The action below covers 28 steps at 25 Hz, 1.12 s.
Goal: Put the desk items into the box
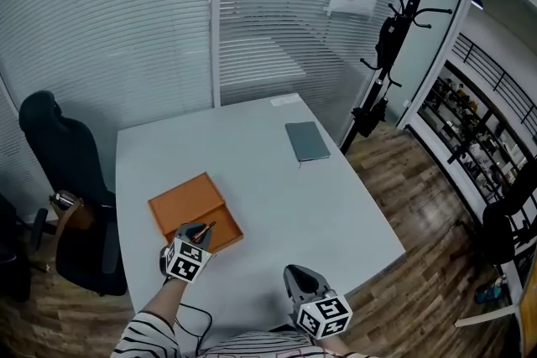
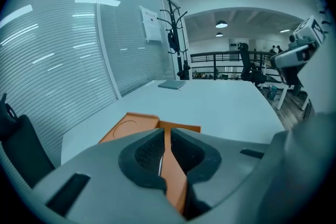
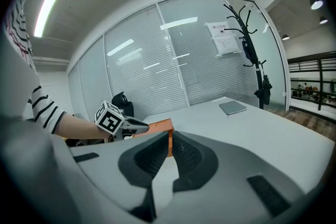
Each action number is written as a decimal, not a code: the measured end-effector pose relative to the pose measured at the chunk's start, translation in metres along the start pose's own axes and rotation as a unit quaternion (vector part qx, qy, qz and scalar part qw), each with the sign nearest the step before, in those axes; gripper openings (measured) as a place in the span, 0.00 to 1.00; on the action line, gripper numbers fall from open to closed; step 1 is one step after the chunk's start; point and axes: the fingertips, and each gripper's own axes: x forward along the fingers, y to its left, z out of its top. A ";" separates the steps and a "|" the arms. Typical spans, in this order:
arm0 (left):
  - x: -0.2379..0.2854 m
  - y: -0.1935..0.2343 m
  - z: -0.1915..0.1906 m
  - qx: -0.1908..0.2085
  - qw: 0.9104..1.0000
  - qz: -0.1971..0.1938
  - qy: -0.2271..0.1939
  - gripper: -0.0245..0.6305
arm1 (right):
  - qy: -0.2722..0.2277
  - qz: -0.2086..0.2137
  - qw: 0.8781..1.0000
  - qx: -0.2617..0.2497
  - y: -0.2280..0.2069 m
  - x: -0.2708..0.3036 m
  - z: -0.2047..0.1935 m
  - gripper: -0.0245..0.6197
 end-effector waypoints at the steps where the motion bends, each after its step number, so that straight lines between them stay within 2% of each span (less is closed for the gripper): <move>1: -0.007 -0.002 0.001 0.001 1.000 0.000 -0.009 0.12 | 0.000 0.002 1.000 -0.001 0.004 -0.001 -0.002 0.08; 9: -0.072 -0.022 0.003 -0.032 0.996 -0.011 -0.077 0.08 | -0.004 0.006 1.000 -0.009 0.038 -0.007 -0.013 0.08; 14: -0.112 -0.033 -0.004 -0.067 0.990 -0.011 -0.121 0.07 | -0.001 0.003 1.000 -0.016 0.058 -0.006 -0.020 0.08; 19: -0.145 -0.040 -0.018 -0.073 0.988 0.005 -0.137 0.07 | 0.000 0.006 1.000 -0.020 0.077 -0.005 -0.030 0.08; 28: -0.194 -0.055 -0.047 -0.099 0.983 0.011 -0.152 0.07 | 0.010 0.022 0.999 -0.029 0.103 -0.001 -0.051 0.08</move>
